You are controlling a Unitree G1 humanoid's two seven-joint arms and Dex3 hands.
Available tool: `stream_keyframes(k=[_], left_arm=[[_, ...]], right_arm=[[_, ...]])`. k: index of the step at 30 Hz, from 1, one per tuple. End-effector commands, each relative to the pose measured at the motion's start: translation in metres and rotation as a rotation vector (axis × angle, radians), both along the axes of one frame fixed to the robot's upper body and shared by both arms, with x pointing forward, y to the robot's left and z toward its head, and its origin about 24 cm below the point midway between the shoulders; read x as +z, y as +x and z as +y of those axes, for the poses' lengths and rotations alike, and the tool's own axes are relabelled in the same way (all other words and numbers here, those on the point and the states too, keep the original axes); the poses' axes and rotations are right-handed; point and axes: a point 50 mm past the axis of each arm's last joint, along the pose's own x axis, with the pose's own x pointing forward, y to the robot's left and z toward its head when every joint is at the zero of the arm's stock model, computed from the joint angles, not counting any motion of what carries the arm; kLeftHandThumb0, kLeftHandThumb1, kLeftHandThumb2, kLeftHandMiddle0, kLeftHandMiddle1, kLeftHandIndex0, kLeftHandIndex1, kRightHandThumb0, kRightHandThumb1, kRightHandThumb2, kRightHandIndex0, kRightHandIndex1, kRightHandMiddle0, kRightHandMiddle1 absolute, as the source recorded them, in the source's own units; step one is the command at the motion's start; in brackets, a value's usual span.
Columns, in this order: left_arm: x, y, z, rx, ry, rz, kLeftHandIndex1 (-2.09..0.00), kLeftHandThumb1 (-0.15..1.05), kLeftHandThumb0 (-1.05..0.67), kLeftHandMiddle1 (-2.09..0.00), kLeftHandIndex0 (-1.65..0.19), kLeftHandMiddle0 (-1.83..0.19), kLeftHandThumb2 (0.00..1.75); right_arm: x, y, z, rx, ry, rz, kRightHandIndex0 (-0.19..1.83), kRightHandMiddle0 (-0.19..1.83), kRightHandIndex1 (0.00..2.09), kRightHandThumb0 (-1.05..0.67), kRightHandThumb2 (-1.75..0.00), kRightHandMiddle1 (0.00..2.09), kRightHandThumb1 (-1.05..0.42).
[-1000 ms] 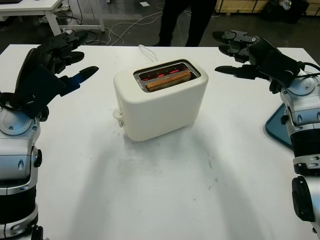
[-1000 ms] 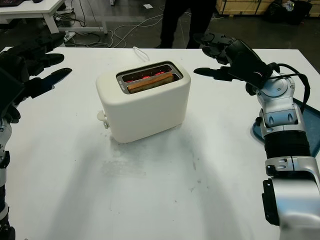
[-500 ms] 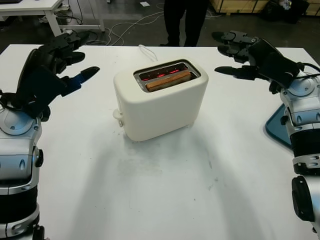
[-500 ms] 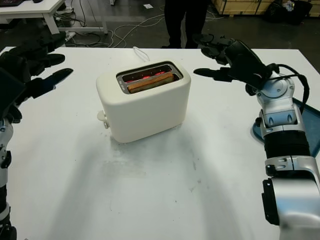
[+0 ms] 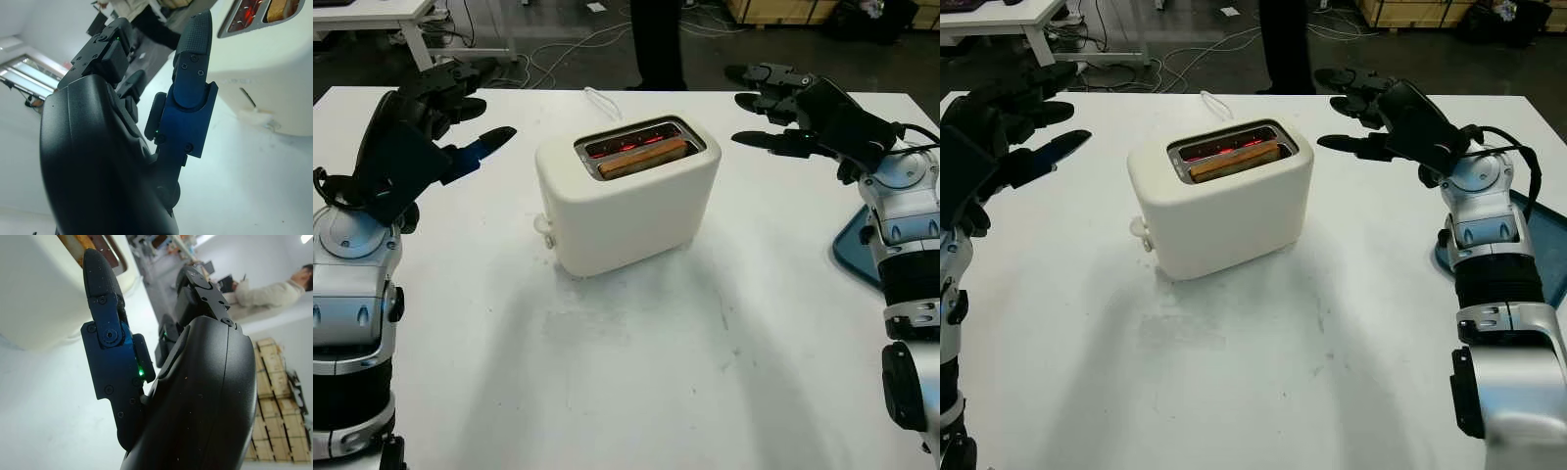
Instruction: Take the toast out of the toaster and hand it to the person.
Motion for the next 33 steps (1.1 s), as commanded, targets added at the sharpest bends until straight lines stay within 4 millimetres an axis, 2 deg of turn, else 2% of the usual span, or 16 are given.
stream_keyframes(k=[1, 22, 33], left_arm=[[0.0004, 0.001, -0.003, -0.015, -0.008, 0.001, -0.01, 0.92, -0.64, -0.77, -0.45, -0.1, 0.13], [-0.0033, -0.0053, -0.0015, -0.04, -0.053, 0.02, 0.0, 0.92, -0.6, -0.81, -0.43, -0.04, 0.12], [-0.002, -0.0086, -0.0031, -0.048, -0.046, 0.021, 0.0, 0.92, -0.66, -0.85, -0.43, -0.02, 0.15]], right_arm=[[0.0078, 0.0003, 0.0043, 0.02, 0.014, -0.025, 0.29, 0.31, 0.01, -0.73, -0.09, 0.0, -0.92], [0.0104, -0.001, 0.0049, 0.017, 0.009, -0.049, 0.32, 0.34, 0.02, -0.76, -0.1, 0.01, -0.92], [0.0093, -0.0007, 0.0045, 0.019, 0.006, -0.052, 0.32, 0.33, 0.02, -0.76, -0.11, 0.0, -0.92]])
